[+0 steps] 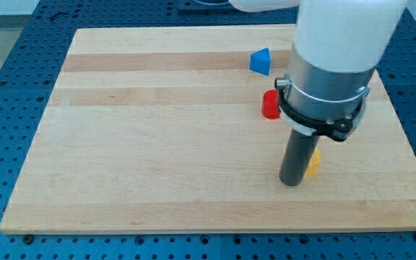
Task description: Move the blue triangle towards the red circle
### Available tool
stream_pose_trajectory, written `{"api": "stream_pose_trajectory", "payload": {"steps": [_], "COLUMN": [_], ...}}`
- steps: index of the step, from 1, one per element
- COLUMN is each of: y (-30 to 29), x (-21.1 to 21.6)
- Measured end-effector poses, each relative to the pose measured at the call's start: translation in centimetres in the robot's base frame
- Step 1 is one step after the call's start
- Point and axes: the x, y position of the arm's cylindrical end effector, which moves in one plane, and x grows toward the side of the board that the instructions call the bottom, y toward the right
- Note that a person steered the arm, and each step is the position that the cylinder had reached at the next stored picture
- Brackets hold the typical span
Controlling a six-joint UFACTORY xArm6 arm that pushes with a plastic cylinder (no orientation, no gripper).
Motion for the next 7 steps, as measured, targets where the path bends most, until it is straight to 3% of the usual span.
{"api": "stream_pose_trajectory", "payload": {"steps": [1,2,7], "y": [-2.8,-9.2,-11.1], "x": [-0.6,-2.9,-28.1]}}
